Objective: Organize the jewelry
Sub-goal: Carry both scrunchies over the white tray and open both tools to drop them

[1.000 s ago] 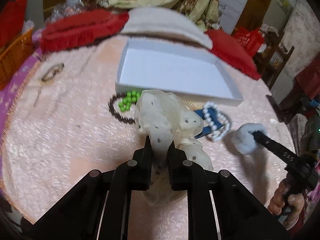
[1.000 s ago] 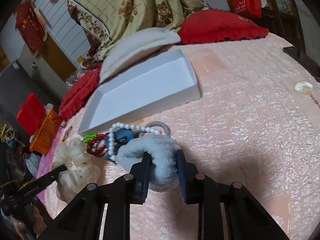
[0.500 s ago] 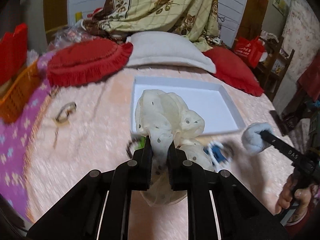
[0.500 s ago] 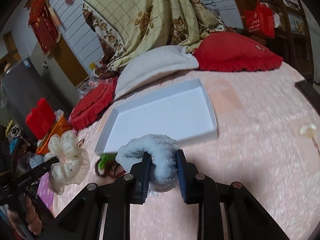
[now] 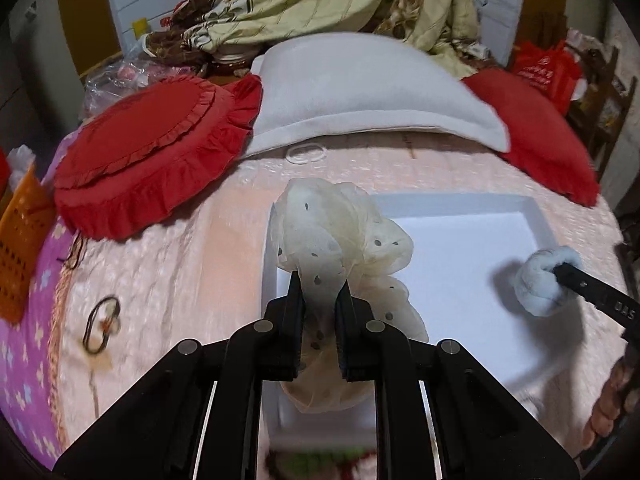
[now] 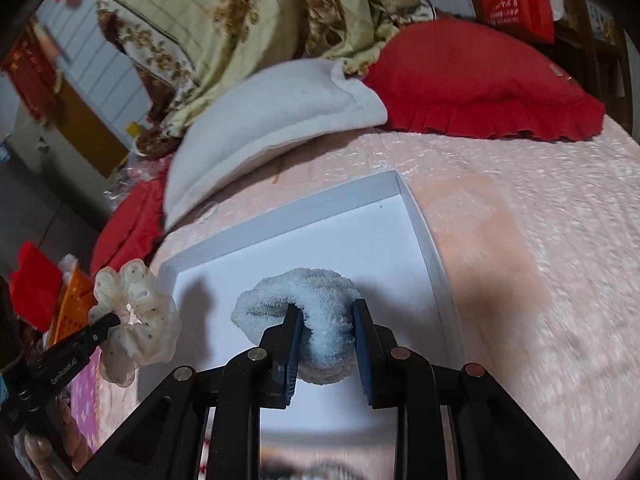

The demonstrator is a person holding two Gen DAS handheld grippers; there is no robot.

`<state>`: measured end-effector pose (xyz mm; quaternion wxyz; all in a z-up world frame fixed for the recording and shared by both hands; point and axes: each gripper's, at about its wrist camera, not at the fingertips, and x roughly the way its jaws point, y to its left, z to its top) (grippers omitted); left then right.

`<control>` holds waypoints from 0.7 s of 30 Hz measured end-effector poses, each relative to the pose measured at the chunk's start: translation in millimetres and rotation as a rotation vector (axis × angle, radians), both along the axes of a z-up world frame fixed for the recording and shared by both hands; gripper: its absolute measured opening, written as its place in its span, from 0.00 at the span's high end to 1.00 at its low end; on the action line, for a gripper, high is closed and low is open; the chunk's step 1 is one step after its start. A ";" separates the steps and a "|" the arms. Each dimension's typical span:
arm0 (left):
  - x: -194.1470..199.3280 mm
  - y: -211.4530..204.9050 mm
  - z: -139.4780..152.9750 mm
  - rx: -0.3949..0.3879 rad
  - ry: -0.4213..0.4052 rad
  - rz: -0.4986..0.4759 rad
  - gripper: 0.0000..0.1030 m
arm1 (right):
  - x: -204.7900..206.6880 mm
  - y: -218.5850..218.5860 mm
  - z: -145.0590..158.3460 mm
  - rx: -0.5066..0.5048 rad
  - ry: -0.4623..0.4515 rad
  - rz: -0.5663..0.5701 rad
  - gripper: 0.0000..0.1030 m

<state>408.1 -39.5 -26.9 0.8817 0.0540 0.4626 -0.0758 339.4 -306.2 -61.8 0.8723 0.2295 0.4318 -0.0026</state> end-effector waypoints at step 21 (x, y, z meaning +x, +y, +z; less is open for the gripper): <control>-42.0 48.1 24.6 -0.193 0.014 0.036 0.50 | -31.4 7.3 32.8 -0.070 -0.073 0.037 0.50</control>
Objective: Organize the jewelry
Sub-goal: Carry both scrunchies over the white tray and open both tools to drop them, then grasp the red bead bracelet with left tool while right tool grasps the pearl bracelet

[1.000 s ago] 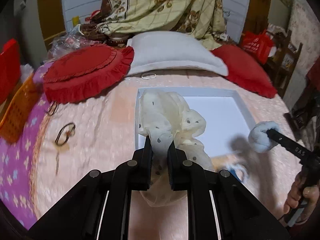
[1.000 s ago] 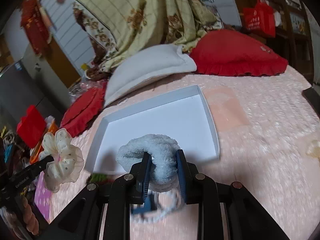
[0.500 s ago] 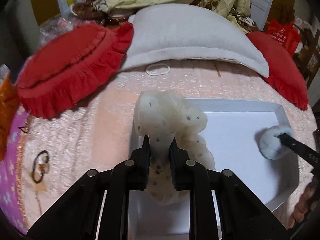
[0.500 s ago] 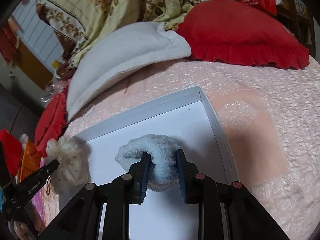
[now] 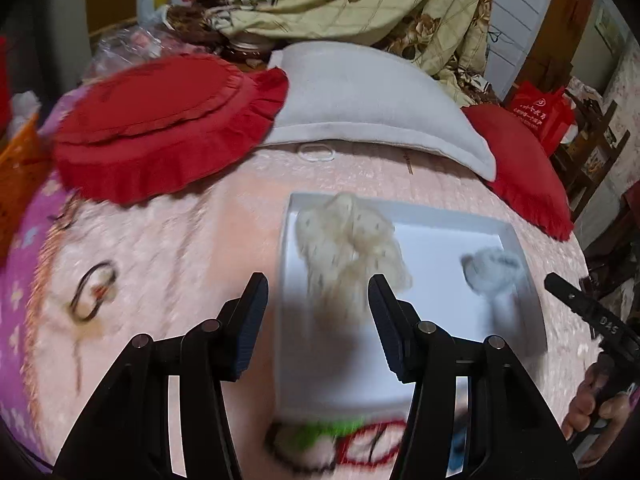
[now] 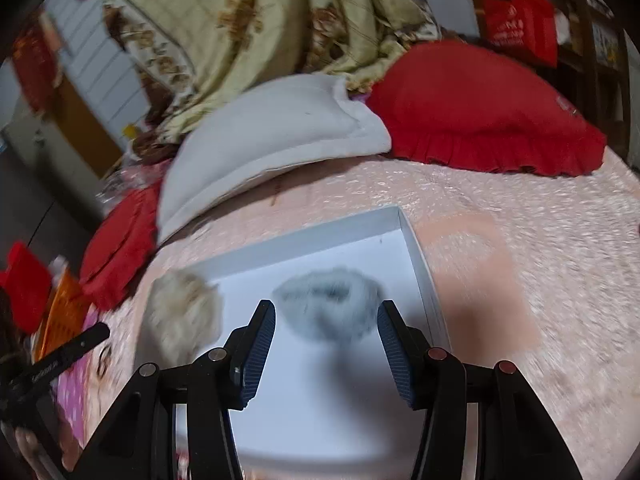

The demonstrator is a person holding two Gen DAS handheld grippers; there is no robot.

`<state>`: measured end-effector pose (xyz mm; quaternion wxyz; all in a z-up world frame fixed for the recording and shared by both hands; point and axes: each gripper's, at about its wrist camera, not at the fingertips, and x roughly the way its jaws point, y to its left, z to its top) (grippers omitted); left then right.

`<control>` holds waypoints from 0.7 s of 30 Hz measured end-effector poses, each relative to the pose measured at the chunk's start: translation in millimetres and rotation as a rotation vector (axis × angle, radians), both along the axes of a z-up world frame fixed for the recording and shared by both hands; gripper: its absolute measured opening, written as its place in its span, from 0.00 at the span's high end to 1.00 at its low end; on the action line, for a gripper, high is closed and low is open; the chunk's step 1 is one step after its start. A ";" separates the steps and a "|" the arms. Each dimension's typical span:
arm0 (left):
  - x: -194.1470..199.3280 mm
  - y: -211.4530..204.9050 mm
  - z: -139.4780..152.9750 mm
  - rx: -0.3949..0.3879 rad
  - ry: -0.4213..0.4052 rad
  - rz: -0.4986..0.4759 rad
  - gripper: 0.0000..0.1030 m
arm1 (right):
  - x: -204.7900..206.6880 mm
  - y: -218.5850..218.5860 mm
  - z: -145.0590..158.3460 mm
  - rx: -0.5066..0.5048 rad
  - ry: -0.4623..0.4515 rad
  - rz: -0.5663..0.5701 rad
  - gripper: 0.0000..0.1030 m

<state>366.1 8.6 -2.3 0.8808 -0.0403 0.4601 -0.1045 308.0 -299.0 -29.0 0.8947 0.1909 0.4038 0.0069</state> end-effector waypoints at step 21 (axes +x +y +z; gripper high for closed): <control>-91.1 1.2 -67.9 -0.085 0.033 -0.132 0.49 | -130.7 94.8 -49.4 -0.041 -0.013 0.246 0.53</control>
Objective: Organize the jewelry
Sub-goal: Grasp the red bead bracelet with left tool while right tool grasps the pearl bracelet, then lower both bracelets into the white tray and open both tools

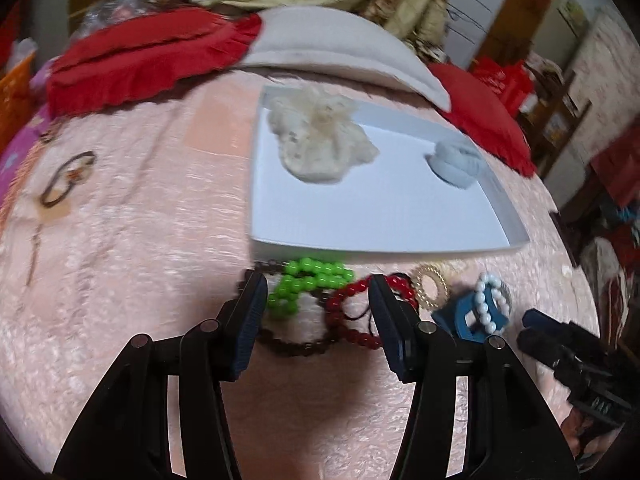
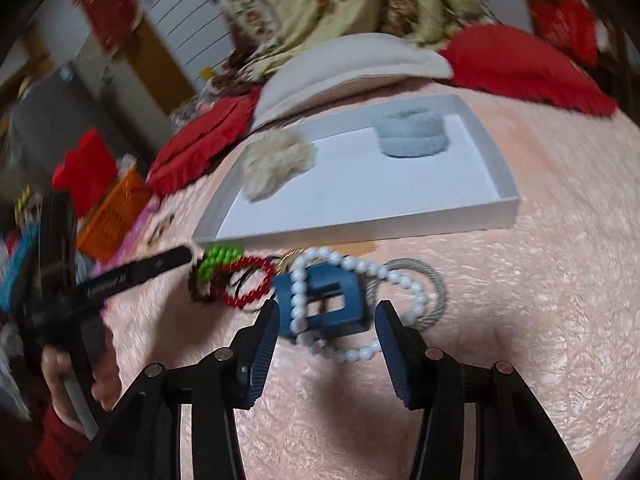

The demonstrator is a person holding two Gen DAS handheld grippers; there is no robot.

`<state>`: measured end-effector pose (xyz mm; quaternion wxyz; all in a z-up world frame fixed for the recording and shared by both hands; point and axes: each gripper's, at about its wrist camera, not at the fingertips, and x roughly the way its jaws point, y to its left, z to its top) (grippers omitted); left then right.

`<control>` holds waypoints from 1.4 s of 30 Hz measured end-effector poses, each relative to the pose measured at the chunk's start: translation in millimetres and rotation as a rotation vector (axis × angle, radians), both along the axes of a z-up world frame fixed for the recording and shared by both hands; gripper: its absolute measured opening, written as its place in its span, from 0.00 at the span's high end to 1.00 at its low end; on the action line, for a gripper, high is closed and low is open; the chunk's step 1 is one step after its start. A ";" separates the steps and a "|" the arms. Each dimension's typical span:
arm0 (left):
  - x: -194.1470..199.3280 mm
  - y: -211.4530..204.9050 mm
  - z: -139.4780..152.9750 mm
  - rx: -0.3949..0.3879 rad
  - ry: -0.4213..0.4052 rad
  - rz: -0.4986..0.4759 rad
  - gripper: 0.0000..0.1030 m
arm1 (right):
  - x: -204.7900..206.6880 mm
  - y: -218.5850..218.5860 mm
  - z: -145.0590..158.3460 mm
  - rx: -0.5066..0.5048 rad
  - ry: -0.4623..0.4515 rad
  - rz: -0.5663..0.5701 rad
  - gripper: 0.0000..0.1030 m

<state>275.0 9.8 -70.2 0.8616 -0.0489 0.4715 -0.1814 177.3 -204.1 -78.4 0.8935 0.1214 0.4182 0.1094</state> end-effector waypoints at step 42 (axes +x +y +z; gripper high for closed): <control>-48.5 20.1 53.4 -0.131 -0.145 -0.075 0.92 | -34.8 7.9 70.6 -0.031 -0.136 -0.030 0.95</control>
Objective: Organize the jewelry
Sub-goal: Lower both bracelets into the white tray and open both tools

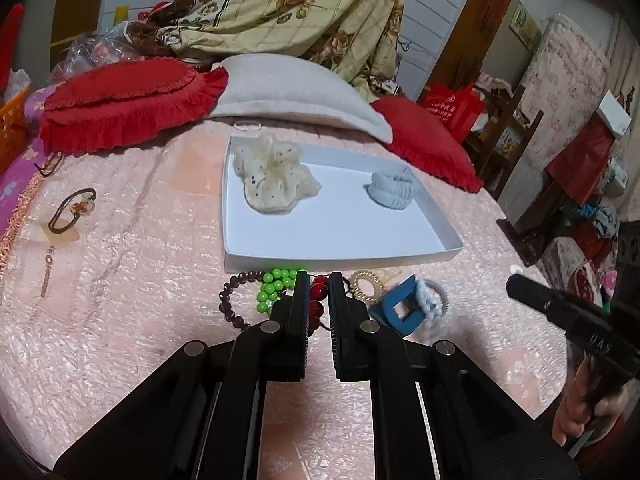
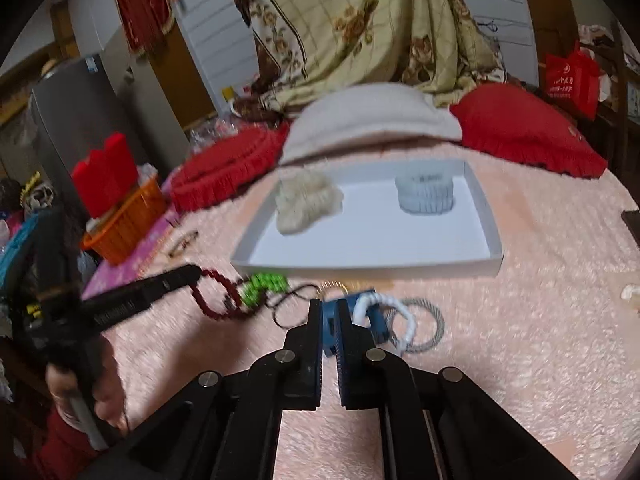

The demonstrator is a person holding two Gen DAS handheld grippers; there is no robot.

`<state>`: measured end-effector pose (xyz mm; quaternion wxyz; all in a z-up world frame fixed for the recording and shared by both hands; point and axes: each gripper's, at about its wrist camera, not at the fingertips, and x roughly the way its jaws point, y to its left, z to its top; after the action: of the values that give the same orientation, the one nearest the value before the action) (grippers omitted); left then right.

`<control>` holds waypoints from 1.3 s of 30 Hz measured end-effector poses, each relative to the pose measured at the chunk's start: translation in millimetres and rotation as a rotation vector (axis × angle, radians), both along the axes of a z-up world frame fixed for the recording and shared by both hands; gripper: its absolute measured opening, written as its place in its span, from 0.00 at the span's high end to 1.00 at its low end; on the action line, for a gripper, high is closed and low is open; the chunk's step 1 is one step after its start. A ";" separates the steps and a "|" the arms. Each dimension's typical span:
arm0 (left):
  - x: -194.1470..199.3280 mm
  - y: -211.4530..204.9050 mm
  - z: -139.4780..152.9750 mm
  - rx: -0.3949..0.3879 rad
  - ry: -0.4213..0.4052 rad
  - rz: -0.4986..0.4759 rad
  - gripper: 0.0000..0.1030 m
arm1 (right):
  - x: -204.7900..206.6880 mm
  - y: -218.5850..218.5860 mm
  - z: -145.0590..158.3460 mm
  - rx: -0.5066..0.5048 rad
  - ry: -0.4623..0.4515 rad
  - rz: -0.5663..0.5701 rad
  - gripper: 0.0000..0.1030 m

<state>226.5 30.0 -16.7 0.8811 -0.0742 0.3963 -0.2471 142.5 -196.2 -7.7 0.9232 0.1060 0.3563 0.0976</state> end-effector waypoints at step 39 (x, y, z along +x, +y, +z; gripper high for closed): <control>2.6 -4.1 -13.8 0.015 0.036 -0.008 0.92 | 18.6 -12.5 -30.8 0.092 0.077 -0.019 0.91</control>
<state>229.1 25.9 -30.5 0.8734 -0.0704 0.4145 -0.2460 161.1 -208.8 -38.5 0.9038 0.1556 0.3857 0.1012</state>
